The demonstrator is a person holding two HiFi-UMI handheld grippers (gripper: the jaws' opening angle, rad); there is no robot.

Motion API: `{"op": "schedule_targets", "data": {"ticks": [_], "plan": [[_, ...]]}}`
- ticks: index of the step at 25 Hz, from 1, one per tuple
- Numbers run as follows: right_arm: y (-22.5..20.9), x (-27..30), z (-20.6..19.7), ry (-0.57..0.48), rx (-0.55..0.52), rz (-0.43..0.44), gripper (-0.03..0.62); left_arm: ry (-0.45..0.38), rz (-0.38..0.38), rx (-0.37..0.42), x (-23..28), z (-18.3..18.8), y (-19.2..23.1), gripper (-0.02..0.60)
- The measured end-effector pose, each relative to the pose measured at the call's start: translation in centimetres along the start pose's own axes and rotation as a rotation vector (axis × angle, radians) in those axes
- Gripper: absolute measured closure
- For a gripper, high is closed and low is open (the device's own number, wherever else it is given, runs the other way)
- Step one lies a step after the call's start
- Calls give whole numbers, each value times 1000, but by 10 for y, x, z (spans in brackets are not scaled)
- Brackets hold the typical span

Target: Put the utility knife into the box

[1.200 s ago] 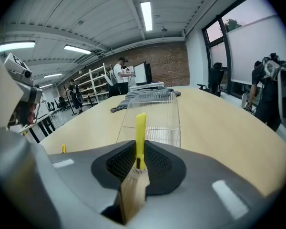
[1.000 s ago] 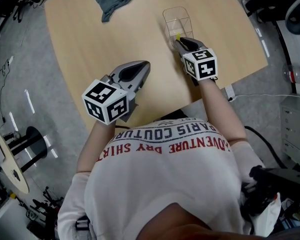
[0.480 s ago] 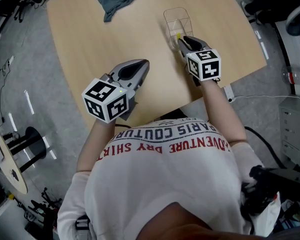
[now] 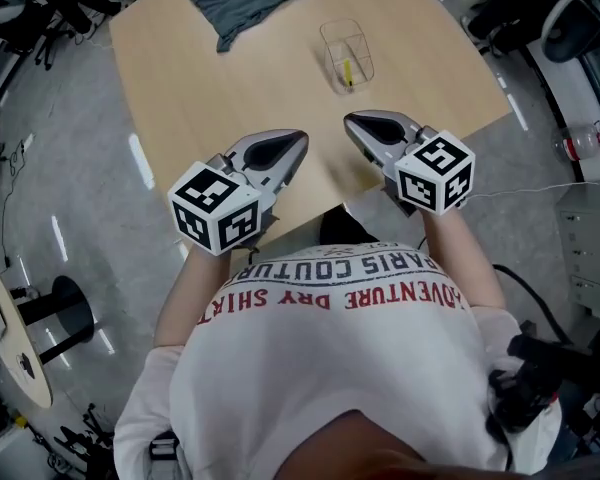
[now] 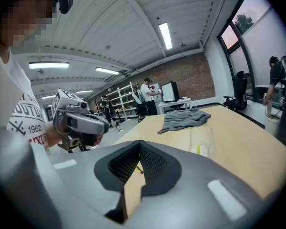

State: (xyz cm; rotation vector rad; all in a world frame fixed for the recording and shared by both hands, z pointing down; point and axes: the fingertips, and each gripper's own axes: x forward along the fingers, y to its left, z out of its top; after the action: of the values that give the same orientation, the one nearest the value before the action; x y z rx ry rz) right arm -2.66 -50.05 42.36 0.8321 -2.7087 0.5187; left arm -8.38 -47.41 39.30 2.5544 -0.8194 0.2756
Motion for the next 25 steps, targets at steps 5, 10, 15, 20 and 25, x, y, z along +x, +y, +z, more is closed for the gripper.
{"op": "schedule_targets", "data": {"ticks": [5, 10, 15, 20, 25], "plan": [[95, -42, -5, -34, -18, 37, 592, -27, -56, 38, -49, -10, -60, 578], [134, -80, -14, -26, -45, 46, 592, -54, -70, 60, -67, -18, -108, 578], [177, -125, -26, -43, -69, 69, 592, -56, -48, 66, -88, -42, -162, 579], [214, -212, -75, -58, -69, 64, 592, -73, -38, 72, -93, -86, -251, 578], [269, -335, -166, -43, -69, 61, 592, -71, -64, 68, -83, -164, -394, 578]]}}
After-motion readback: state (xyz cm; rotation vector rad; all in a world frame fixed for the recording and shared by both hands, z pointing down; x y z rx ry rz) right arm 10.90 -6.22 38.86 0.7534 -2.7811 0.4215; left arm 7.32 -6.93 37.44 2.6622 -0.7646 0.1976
